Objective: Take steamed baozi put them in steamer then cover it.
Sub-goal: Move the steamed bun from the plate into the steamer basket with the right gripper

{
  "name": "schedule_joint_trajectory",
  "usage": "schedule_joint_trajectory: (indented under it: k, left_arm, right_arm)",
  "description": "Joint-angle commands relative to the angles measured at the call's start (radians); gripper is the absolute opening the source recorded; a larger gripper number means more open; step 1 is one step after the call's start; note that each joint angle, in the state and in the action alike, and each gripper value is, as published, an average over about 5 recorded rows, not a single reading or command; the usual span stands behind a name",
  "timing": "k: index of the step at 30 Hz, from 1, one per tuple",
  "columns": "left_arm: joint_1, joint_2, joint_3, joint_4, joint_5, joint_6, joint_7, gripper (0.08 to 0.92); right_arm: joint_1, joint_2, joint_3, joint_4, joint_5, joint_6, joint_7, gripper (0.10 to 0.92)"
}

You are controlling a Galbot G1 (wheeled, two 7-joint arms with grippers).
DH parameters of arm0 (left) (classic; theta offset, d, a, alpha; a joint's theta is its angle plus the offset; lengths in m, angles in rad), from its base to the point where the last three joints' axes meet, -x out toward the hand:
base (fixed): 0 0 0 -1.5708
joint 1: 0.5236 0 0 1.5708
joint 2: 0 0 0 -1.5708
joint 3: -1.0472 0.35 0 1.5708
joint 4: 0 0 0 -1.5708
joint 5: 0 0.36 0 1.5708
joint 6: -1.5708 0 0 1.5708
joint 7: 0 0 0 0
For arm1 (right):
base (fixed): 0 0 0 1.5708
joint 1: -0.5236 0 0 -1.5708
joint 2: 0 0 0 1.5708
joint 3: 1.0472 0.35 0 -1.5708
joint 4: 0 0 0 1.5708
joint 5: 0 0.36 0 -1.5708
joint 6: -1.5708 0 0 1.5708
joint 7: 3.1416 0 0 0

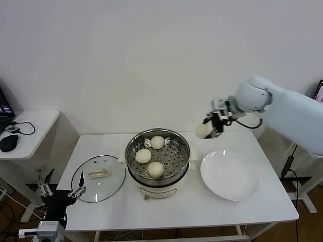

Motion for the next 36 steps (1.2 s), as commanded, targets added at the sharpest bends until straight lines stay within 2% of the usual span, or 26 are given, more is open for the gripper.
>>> schedule_joint_trajectory:
  k: [1, 10, 23, 33, 36]
  left_arm:
    - [0.001, -0.001, -0.006, -0.004, 0.000, 0.003, 0.001, 0.823]
    - [-0.003, -0.005, -0.019, 0.007, -0.001, 0.003, 0.001, 0.823]
    - [-0.020, -0.002, -0.031, 0.024, -0.004, 0.001, 0.001, 0.823]
    - [-0.022, -0.003, -0.032, 0.033, -0.005, -0.001, 0.001, 0.823]
    - [-0.020, -0.004, -0.032, 0.032, -0.005, -0.002, 0.000, 0.823]
  right_arm:
    - [0.069, 0.131, -0.129, 0.076, 0.216, -0.143, 0.103, 0.602]
    - [-0.044, 0.234, -0.130, -0.017, 0.225, -0.227, 0.193, 0.602]
    - [-0.177, 0.347, -0.079, -0.215, 0.123, -0.244, 0.235, 0.602]
    - [-0.186, 0.352, -0.070, -0.220, 0.111, -0.245, 0.237, 0.604]
    - [-0.184, 0.340, -0.065, -0.208, 0.112, -0.246, 0.238, 0.638]
